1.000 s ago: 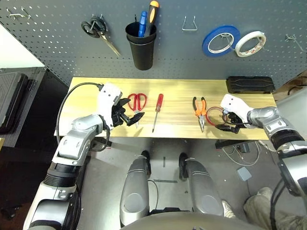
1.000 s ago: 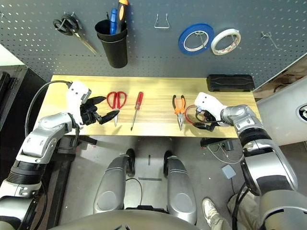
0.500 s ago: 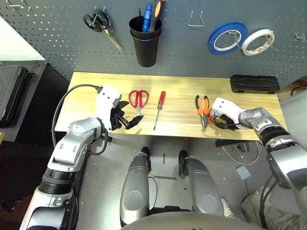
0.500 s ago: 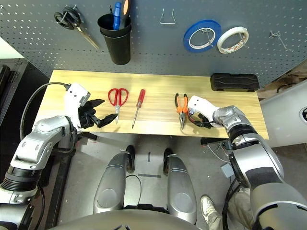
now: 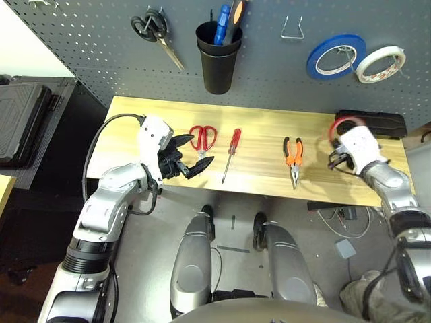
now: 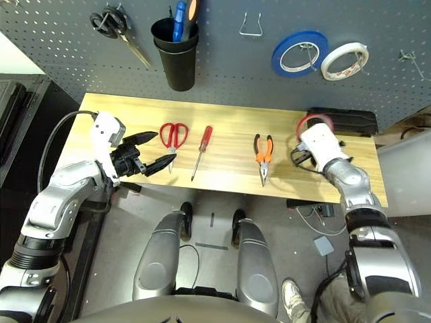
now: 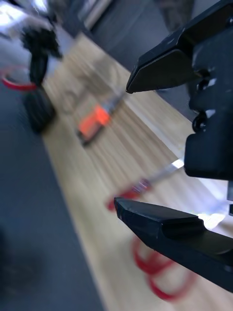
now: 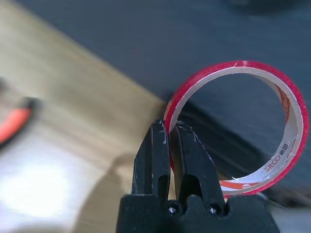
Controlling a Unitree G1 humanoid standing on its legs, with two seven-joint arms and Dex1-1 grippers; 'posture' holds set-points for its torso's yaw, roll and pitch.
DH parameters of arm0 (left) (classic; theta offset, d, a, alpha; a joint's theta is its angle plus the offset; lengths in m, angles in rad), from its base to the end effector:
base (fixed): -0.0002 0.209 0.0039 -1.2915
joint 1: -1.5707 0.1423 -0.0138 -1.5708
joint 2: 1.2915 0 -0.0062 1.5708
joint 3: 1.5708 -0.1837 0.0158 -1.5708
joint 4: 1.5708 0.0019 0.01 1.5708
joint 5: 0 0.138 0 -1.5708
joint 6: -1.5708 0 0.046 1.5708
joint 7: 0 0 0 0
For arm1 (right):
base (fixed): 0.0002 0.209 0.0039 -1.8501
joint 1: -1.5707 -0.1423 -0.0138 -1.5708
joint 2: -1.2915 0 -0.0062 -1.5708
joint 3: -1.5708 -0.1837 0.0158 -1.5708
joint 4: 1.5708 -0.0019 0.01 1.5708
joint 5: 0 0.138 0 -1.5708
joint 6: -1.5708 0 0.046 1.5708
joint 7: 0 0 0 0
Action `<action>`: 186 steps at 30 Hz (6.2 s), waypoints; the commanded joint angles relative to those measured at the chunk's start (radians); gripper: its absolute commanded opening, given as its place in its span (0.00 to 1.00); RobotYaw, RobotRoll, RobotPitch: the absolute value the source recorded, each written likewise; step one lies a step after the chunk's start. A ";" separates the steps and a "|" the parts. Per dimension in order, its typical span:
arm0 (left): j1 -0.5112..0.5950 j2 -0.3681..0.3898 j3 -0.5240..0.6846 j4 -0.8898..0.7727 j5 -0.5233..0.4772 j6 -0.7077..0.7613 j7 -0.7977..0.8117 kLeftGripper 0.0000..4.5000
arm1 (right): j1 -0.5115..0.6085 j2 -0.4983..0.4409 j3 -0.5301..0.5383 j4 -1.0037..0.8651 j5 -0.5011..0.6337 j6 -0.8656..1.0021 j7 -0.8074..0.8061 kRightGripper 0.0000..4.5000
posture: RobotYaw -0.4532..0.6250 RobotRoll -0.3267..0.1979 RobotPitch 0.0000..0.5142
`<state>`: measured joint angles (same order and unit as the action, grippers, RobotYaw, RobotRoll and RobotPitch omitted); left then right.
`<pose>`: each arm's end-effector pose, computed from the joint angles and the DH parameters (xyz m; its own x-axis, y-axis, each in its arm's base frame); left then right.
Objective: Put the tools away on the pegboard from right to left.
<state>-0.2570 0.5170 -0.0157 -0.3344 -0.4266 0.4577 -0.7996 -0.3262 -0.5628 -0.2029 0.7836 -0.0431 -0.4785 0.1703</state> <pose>0.2331 0.1976 0.1539 0.5467 -0.8352 -0.0593 0.8315 0.5332 0.1556 0.2372 -0.3161 0.0597 0.9957 -0.0751 0.0550 0.0926 0.8614 -0.4995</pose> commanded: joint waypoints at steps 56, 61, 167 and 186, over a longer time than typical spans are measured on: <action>-0.179 0.027 -0.110 -0.169 -0.102 0.132 0.036 1.00 | -0.450 -0.170 0.076 0.438 -0.108 -0.141 -0.305 0.99 | 0.55 0.62 0.60; -0.178 0.062 -0.141 -0.133 -0.068 0.135 0.015 1.00 | -0.250 -0.098 0.032 0.257 0.011 -0.179 -0.144 0.99 | 0.54 0.62 0.60; -0.290 0.027 0.089 -0.139 -0.191 0.120 0.071 1.00 | -0.134 0.312 0.137 -1.100 0.013 0.501 -0.095 0.68 | 0.56 0.62 0.57; -0.276 0.030 0.045 -0.113 -0.125 0.078 0.081 1.00 | -0.586 0.437 0.114 -0.711 0.074 0.439 -0.175 0.68 | 0.58 0.62 0.55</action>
<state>-0.5505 0.5341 0.0467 -0.4283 -0.5634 0.5414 -0.7168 -0.8963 -0.1272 -0.0671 0.0655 0.0231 0.0032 0.0085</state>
